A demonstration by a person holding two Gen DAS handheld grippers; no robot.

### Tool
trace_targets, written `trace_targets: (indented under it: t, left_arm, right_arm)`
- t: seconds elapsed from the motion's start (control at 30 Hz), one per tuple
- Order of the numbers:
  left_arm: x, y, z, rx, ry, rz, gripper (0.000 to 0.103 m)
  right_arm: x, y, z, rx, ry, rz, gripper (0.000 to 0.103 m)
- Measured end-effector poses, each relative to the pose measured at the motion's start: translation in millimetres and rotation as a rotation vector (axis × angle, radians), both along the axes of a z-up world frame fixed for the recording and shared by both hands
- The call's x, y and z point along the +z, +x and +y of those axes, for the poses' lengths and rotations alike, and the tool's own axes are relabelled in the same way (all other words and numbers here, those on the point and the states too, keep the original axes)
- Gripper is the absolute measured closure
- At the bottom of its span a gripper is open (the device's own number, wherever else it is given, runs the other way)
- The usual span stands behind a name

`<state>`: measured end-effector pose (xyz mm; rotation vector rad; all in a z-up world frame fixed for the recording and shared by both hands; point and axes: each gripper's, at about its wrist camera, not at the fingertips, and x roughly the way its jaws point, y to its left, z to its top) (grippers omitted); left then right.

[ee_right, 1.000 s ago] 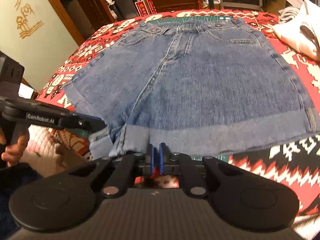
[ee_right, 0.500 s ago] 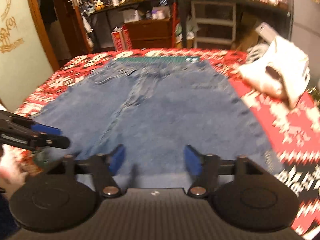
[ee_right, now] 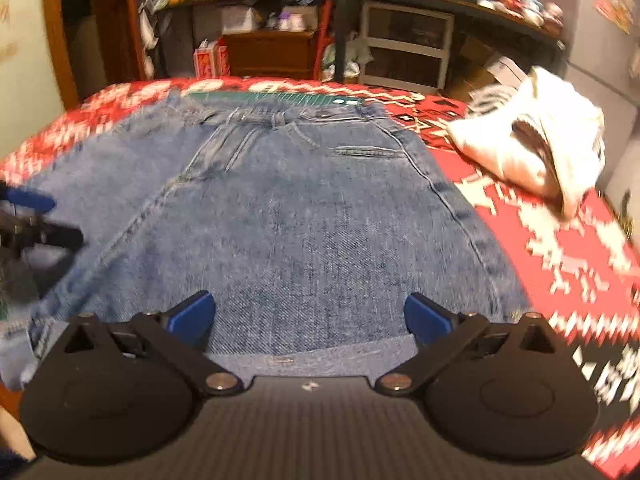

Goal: Fold clothes
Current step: 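Open both grippers and smooth the shorts' front flat on the mat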

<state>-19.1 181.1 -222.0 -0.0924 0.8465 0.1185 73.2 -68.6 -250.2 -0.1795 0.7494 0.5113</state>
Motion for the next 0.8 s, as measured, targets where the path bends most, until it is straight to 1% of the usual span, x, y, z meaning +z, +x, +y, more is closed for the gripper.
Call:
trace_targets:
  t: [0.07, 0.1, 0.17, 0.33, 0.43, 0.53, 0.67, 0.73, 0.8]
  left_arm:
    - [-3.1, 1.4, -7.5, -0.018, 0.043, 0.010, 0.005]
    - [-4.9, 1.9, -11.7, -0.024, 0.065, 0.014, 0.001]
    - [-6.2, 2.0, -10.7, 0.004, 0.047, 0.006, 0.000]
    - [-6.9, 2.2, -14.4, 0.027, 0.059, 0.003, 0.000]
    - [-6.1, 3.2, -16.4, 0.051, 0.058, 0.018, 0.000]
    - [-5.6, 2.8, -15.8, 0.045, 0.053, 0.027, 0.000]
    - [-3.3, 8.5, -14.7, 0.032, 0.046, 0.067, 0.000]
    - [-2.9, 10.5, -14.6, 0.034, 0.044, 0.081, 0.000]
    - [-3.0, 11.1, -14.7, 0.034, 0.043, 0.085, 0.000]
  right_arm:
    - [-1.4, 0.3, 1.2, -0.003, -0.001, -0.007, 0.000]
    - [-1.9, 0.5, 1.2, -0.005, 0.001, -0.009, 0.000]
    - [-2.5, 0.5, 1.0, -0.006, 0.003, -0.012, 0.000]
    - [-0.9, -1.3, 1.5, -0.019, 0.006, -0.002, 0.000]
    - [0.0, -2.6, -0.1, -0.024, 0.018, 0.000, 0.000]
    - [0.9, 0.5, -1.0, -0.030, 0.029, 0.013, 0.000]
    - [1.8, -0.8, 2.8, -0.025, 0.001, 0.019, 0.000]
    - [5.2, 1.4, 4.2, -0.028, -0.009, 0.050, 0.000]
    - [5.9, 2.5, 6.9, -0.019, -0.032, 0.060, 0.000]
